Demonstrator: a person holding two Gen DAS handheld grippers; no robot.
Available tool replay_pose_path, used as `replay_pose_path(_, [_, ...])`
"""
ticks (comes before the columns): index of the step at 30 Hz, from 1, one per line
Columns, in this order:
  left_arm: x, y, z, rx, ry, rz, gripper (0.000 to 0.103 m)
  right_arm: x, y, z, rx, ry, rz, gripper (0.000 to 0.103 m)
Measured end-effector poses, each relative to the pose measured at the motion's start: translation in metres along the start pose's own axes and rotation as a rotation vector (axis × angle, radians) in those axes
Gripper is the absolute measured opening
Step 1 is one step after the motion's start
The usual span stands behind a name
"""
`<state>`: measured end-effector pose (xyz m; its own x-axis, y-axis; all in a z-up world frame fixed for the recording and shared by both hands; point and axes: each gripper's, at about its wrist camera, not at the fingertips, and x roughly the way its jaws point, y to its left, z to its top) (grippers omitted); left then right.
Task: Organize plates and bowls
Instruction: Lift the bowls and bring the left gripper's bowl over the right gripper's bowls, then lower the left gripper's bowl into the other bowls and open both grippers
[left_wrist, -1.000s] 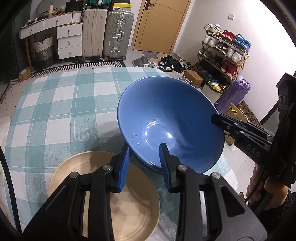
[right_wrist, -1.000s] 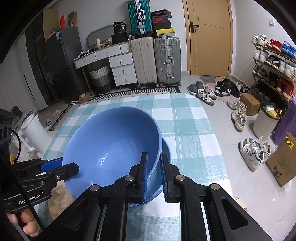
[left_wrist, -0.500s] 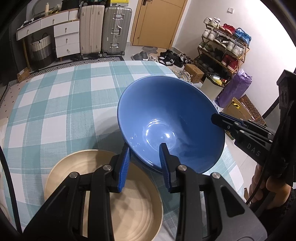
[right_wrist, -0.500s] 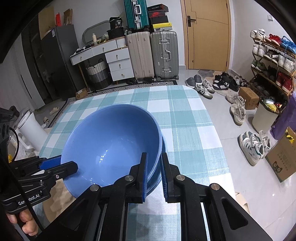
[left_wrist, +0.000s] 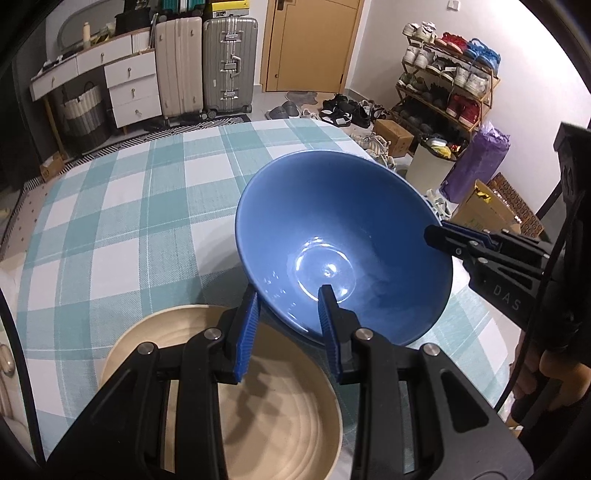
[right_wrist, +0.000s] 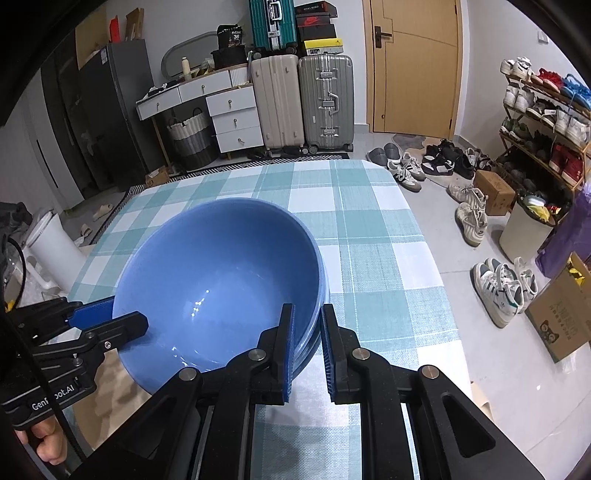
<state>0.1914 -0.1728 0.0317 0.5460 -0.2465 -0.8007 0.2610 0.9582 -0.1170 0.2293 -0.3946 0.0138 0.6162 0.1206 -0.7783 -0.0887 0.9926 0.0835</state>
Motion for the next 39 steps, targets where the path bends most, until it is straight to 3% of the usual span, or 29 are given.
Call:
replay_pose_path(9, [0.007, 0.003, -0.001, -0.006, 0.026, 0.007, 0.03, 0.001, -0.001, -0.003, -0.003, 0.01, -0.016, 0.014])
replay_pose_path(14, [0.008, 0.006, -0.002, 0.005, 0.023, 0.048, 0.046, 0.003, 0.001, -0.003, -0.012, 0.018, -0.026, 0.015])
replay_pose_path(21, [0.01, 0.017, -0.001, -0.03, 0.035, 0.018, 0.058, 0.003, -0.001, -0.003, -0.005, 0.029, -0.007, 0.019])
replay_pose_path(22, [0.01, 0.019, -0.001, -0.033, 0.036, 0.01, 0.059, 0.003, -0.001, -0.004, -0.003, 0.03, -0.004, 0.022])
replay_pose_path(24, [0.01, 0.022, -0.001, -0.037, 0.035, -0.003, 0.073, 0.002, -0.004, -0.004, 0.011, 0.031, 0.008, 0.033])
replay_pose_path(25, [0.009, 0.023, 0.0, -0.042, 0.029, -0.007, 0.077, 0.001, -0.005, -0.004, 0.016, 0.027, 0.012, 0.042])
replay_pose_path(26, [0.007, 0.025, 0.0, -0.046, 0.02, -0.012, 0.08, -0.001, -0.007, -0.004, 0.023, 0.023, 0.016, 0.052])
replay_pose_path(29, [0.006, 0.032, 0.002, -0.054, 0.013, -0.045, 0.081, -0.007, -0.012, -0.004, 0.055, 0.008, 0.047, 0.071])
replay_pose_path(32, [0.007, 0.042, 0.003, -0.088, 0.009, -0.084, 0.09, -0.014, -0.016, -0.004, 0.077, -0.012, 0.04, 0.085])
replay_pose_path(34, [0.009, 0.049, 0.004, -0.114, 0.009, -0.098, 0.103, -0.016, -0.02, -0.005, 0.095, -0.02, 0.041, 0.086])
replay_pose_path(39, [0.019, 0.068, 0.007, -0.191, 0.018, -0.129, 0.102, -0.011, -0.03, -0.011, 0.169, -0.005, 0.06, 0.093])
